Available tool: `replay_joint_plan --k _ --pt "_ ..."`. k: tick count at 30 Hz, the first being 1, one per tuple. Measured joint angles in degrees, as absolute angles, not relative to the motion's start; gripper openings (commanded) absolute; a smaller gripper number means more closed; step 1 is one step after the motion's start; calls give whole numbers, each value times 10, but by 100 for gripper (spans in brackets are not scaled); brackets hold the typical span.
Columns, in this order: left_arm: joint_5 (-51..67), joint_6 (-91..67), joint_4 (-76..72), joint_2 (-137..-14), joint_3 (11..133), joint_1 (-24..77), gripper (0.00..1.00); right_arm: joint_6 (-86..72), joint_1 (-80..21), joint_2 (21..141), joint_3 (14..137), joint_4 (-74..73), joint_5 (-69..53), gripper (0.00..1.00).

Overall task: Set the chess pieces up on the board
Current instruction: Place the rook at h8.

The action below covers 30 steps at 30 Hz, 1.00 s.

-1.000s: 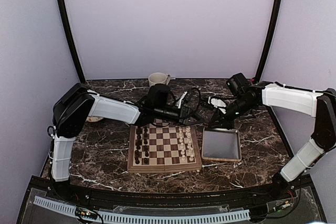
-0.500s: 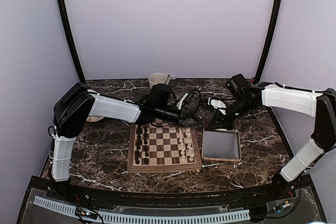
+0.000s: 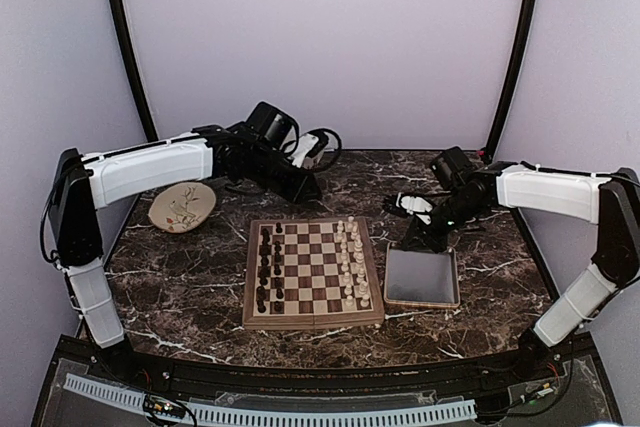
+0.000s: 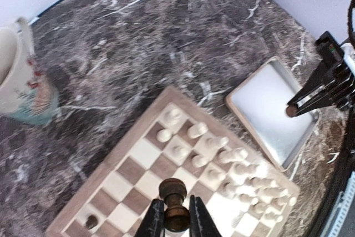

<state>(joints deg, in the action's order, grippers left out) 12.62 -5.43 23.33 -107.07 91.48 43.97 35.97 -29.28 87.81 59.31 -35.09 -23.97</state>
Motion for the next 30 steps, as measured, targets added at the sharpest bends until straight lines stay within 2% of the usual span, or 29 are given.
replay_joint_plan --k 5,11,30 --pt "40 -8 334 -1043 917 398 14 360 -293 883 593 -347 -230 0" --pt "8 22 408 -1050 907 351 14 359 -293 885 593 -347 -222 0" --pt "5 33 434 -1125 907 349 14 359 -293 892 592 -347 -210 0"
